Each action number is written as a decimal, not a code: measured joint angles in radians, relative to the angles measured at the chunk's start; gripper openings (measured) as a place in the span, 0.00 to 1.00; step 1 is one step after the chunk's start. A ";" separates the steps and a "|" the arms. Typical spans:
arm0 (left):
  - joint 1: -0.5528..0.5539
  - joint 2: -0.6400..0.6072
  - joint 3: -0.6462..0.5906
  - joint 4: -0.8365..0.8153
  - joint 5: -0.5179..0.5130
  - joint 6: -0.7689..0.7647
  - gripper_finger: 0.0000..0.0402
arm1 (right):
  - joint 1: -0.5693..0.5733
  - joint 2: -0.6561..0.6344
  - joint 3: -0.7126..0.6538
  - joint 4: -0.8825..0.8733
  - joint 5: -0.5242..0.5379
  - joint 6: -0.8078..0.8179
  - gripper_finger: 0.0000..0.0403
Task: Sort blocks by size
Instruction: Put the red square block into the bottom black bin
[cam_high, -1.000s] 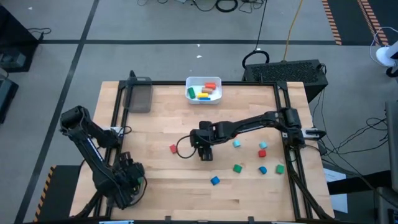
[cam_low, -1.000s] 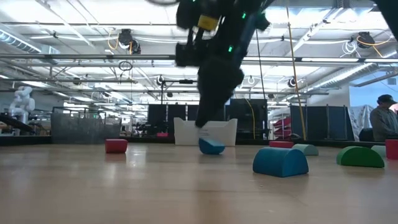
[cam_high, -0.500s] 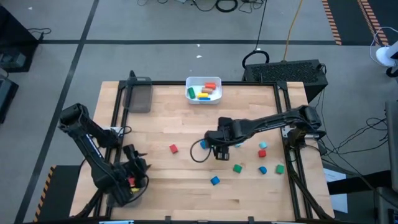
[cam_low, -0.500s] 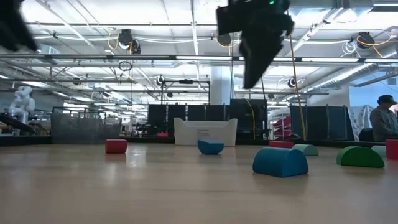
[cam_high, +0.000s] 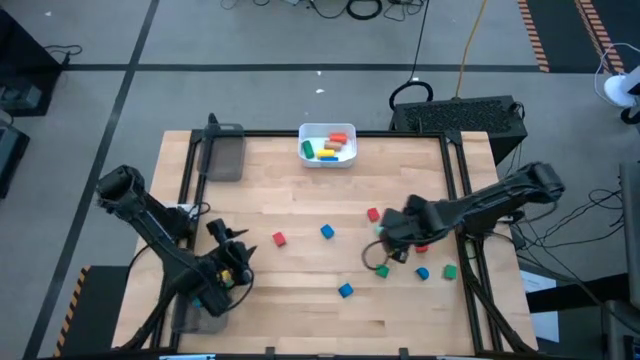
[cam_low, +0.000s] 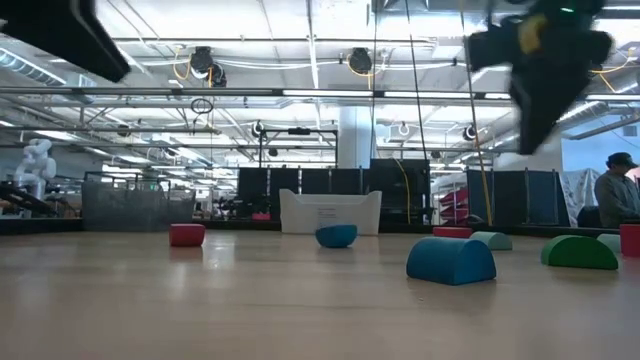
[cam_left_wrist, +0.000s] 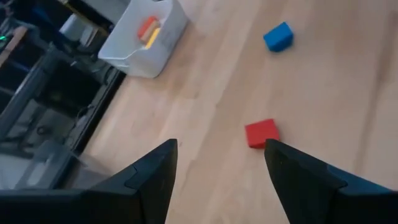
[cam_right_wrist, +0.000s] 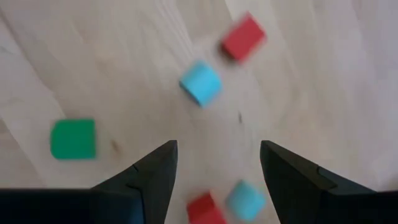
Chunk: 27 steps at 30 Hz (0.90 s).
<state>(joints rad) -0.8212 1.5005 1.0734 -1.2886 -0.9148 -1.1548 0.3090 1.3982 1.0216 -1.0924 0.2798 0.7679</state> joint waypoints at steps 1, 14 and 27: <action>0.019 0.000 -0.006 0.006 0.001 0.020 0.61 | 0.012 -0.032 -0.033 -0.001 -0.007 0.055 0.54; 0.334 -0.024 -0.221 0.548 0.208 0.631 0.61 | 0.165 -0.188 -0.175 -0.155 -0.301 0.445 0.54; 0.553 -0.062 -0.317 1.158 0.529 1.060 0.61 | 0.309 -0.178 -0.175 -0.185 -0.385 0.608 0.54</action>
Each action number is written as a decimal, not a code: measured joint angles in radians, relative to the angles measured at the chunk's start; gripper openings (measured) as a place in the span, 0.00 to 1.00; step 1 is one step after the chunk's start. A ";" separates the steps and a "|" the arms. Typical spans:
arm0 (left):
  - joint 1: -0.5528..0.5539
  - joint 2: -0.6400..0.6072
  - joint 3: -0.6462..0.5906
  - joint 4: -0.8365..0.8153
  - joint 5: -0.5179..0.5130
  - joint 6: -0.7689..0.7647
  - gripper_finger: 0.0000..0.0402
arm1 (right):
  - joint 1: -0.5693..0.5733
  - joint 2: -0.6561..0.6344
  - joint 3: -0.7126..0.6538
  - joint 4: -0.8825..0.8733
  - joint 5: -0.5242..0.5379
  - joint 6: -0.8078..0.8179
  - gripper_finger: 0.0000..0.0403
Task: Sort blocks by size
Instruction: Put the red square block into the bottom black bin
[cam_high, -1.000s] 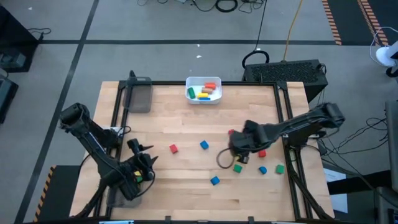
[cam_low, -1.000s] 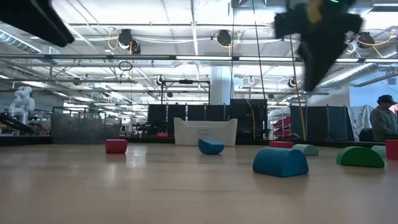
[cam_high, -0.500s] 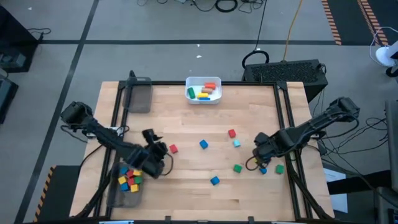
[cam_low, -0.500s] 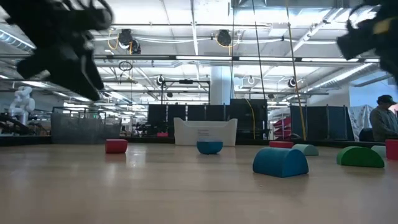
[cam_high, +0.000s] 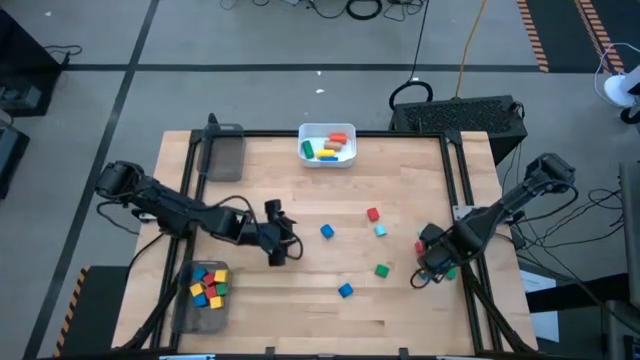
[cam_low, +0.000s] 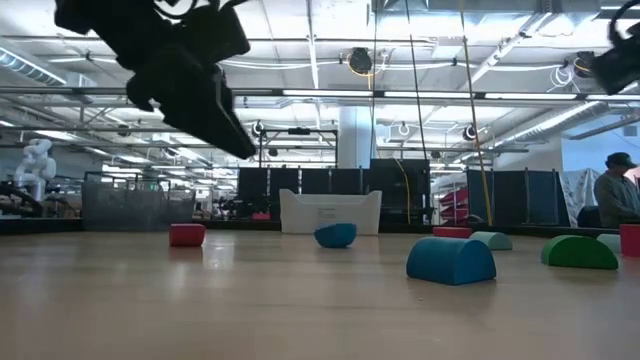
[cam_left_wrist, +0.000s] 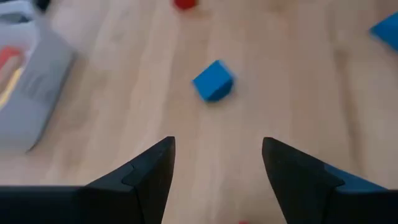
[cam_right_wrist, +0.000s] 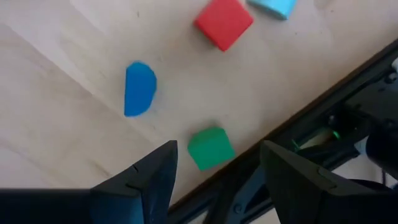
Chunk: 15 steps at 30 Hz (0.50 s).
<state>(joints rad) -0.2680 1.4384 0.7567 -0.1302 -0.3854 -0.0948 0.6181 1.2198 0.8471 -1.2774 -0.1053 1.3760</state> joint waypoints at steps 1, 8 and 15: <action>0.007 0.000 -0.007 0.030 0.023 0.017 0.61 | 0.016 0.007 0.000 0.000 -0.003 -0.001 0.54; 0.036 0.000 -0.027 0.134 0.089 0.114 0.61 | 0.127 0.118 -0.001 0.009 -0.038 -0.074 0.54; 0.040 0.000 -0.027 0.265 0.122 0.190 0.61 | 0.193 0.245 -0.001 0.095 -0.037 -0.262 0.59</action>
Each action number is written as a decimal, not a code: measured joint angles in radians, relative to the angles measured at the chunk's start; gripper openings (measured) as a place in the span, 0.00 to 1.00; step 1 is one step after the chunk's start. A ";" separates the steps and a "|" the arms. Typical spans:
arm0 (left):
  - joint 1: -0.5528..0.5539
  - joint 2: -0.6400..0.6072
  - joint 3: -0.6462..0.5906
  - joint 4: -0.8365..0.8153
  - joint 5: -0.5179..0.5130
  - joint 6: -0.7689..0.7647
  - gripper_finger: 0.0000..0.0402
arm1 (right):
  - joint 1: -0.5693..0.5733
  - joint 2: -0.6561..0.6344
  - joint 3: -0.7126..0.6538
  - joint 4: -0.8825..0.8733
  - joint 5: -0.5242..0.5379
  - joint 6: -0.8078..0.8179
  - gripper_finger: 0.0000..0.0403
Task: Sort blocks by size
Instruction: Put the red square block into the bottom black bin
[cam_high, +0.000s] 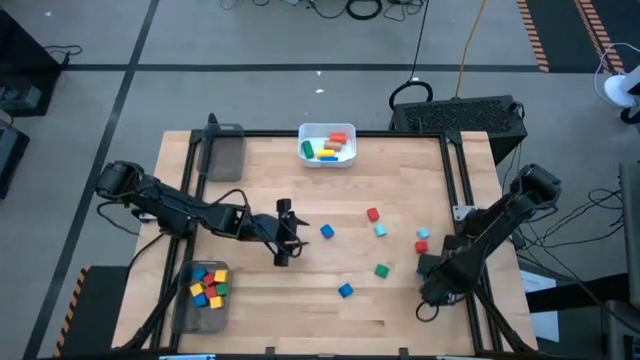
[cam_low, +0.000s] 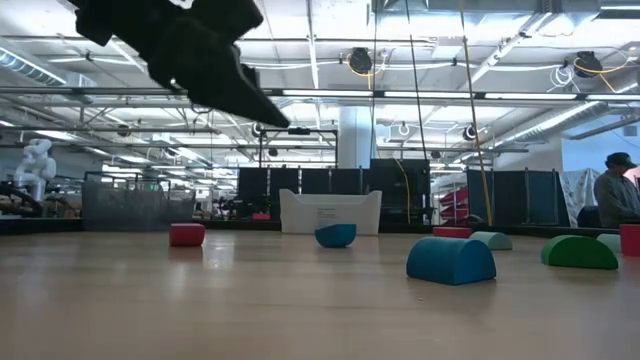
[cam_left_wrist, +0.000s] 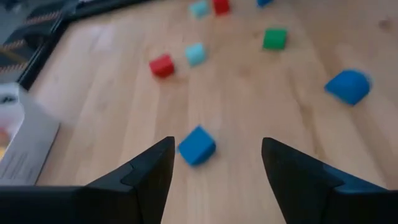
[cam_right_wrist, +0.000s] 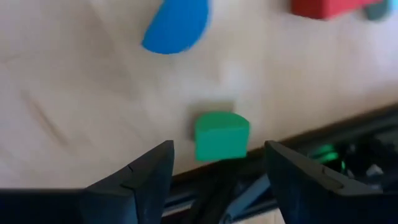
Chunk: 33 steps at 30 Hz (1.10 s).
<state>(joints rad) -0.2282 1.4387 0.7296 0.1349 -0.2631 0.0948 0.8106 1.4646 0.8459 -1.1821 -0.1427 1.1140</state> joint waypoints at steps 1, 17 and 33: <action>0.001 0.000 0.000 0.020 0.011 0.009 0.61 | 0.006 0.012 0.000 0.012 0.002 -0.017 0.60; 0.000 0.000 0.000 0.033 0.076 0.043 0.61 | 0.067 0.028 -0.073 0.056 0.047 -0.103 0.64; 0.039 0.001 0.000 0.033 0.075 0.042 0.61 | -0.184 0.028 -0.070 0.009 0.299 -0.421 0.63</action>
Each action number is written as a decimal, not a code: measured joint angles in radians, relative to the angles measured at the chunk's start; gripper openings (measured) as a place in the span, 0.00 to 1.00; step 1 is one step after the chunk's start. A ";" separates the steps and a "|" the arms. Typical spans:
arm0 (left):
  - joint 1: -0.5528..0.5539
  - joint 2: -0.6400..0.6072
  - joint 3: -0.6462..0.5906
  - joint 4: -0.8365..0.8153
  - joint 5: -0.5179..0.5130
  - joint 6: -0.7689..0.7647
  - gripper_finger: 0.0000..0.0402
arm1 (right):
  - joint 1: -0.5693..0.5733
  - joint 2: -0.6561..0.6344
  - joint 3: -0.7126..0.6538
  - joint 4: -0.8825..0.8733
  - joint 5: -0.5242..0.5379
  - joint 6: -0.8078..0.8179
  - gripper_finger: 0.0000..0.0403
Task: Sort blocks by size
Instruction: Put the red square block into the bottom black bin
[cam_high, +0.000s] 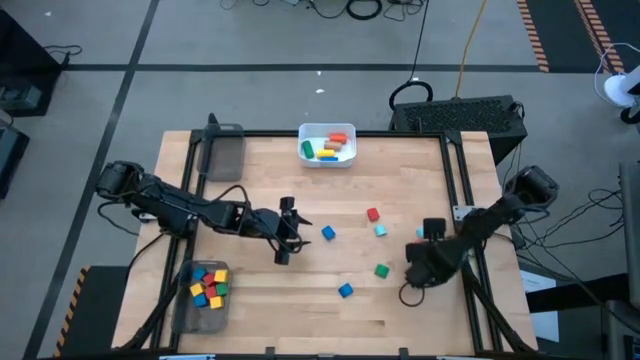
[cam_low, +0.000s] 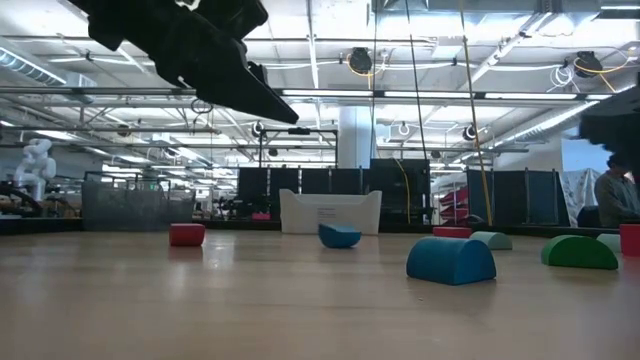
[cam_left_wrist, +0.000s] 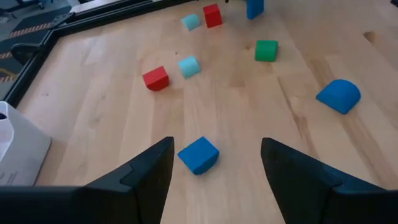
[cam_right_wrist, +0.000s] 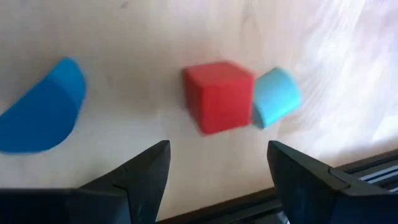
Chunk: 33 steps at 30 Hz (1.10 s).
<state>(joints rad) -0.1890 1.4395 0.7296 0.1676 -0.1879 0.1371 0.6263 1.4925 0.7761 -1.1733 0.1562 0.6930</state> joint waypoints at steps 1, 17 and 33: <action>0.000 0.000 0.000 -0.003 0.000 0.000 0.61 | -0.020 0.000 0.000 0.005 0.004 -0.026 0.63; -0.001 0.014 0.000 -0.052 0.005 -0.027 0.61 | -0.220 0.000 0.000 0.144 -0.061 -0.290 0.63; -0.001 0.104 -0.001 -0.009 0.009 -0.047 0.61 | -0.221 0.000 -0.034 0.145 -0.084 -0.267 0.51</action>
<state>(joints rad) -0.1902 1.5436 0.7288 0.1588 -0.1787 0.0902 0.4053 1.4921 0.7419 -1.0286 0.0722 0.4262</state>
